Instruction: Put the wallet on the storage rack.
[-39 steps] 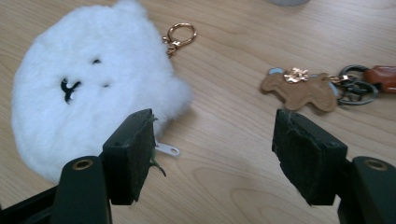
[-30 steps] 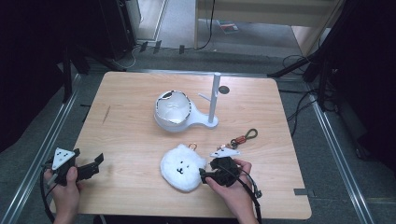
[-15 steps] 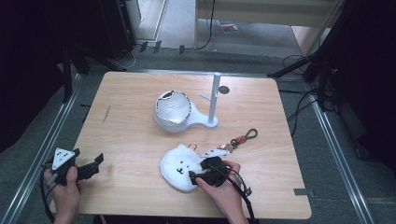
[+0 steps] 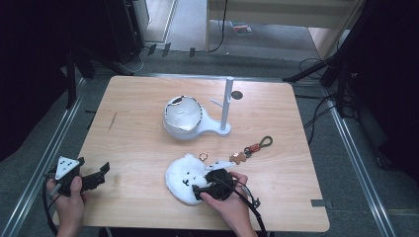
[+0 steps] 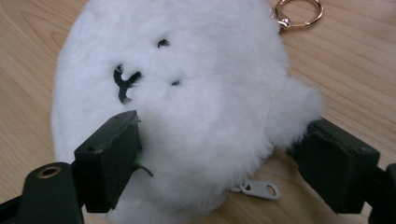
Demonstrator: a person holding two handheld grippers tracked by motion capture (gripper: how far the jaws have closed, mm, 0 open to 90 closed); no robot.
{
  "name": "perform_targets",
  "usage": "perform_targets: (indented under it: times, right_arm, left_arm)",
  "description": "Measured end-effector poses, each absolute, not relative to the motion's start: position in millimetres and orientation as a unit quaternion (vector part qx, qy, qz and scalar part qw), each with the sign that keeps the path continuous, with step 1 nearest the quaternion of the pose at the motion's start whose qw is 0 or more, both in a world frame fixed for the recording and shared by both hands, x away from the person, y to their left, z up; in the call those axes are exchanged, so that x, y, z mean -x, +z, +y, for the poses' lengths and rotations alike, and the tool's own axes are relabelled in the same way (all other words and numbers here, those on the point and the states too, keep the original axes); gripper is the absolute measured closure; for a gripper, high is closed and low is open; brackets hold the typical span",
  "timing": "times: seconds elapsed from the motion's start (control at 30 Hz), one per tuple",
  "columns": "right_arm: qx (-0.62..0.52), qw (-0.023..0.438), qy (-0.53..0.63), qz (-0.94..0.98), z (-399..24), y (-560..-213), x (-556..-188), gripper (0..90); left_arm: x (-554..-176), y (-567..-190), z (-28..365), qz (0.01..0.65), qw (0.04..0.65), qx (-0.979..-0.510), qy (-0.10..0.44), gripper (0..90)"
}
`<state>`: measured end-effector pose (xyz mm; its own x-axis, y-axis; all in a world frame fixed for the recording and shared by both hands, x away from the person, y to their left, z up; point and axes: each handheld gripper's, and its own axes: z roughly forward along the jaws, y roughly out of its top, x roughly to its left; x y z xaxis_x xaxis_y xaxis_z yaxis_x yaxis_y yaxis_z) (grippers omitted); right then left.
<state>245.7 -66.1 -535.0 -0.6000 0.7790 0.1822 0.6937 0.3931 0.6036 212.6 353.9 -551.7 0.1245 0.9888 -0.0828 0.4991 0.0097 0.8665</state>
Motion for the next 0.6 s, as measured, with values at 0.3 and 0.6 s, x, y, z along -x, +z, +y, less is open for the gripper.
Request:
perform_targets:
  times: [0.3, 0.6]
  right_arm:
    - [-0.423, 0.109, 0.324, 0.839, -56.0, -537.1, -237.1, 35.3]
    - [-0.428, 0.113, 0.326, 0.835, -51.2, -535.7, -233.0, 59.6]
  left_arm:
    - [-212.6, -551.6, 353.8, 0.587, 0.398, -0.635, 0.306, 7.0]
    - [-212.6, -551.7, 354.1, 0.587, 0.4, -0.634, 0.307, 7.0]
